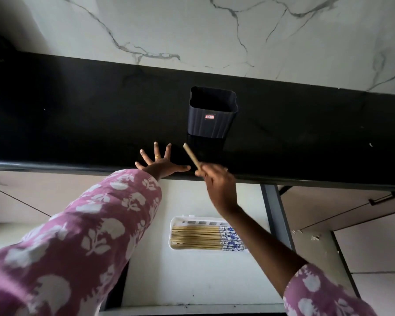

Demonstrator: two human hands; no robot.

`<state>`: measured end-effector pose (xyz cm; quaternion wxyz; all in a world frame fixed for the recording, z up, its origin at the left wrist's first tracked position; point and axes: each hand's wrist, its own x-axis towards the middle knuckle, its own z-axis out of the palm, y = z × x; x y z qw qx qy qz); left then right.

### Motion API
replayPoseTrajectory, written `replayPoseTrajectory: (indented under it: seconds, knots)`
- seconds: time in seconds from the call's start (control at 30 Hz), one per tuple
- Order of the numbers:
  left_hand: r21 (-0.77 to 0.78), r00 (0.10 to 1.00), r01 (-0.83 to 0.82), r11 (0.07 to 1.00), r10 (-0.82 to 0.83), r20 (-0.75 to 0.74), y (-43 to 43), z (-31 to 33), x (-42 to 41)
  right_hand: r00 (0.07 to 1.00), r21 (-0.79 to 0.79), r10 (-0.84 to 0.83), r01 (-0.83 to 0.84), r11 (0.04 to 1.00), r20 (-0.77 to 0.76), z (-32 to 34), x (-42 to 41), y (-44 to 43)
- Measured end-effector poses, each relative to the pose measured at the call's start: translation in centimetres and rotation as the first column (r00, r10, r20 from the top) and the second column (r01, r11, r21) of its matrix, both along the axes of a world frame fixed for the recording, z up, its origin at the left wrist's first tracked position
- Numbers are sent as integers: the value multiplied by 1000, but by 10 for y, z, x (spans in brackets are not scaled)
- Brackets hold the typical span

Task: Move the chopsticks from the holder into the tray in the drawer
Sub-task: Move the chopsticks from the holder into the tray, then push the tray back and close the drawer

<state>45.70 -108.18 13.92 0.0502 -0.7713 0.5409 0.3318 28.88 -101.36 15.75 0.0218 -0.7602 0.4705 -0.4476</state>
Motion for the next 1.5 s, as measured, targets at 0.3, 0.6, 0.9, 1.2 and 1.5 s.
replayPoseTrajectory:
  seconds: [0.3, 0.6, 0.9, 1.2, 1.5]
  knots:
    - [-12, 1000, 16, 1000, -16, -1, 0, 0, 0, 855, 537, 282, -4, 843, -435, -110, -31, 56]
    - [1, 1000, 4, 1000, -4, 8, -3, -2, -2, 756, 817, 435, 222, 532, -489, -135, -30, 60]
    - [-3, 1000, 1, 1000, -1, -3, -3, -1, -2, 757, 809, 437, 200, 553, -486, -138, -24, 61]
    - [-78, 999, -39, 996, 40, 10, 2, -5, -6, 840, 687, 122, 339, 643, -529, -137, -46, 73]
    - [-639, 982, -172, 749, 77, -174, 81, -50, -14, 860, 747, -369, 496, 443, -353, -110, -91, 104]
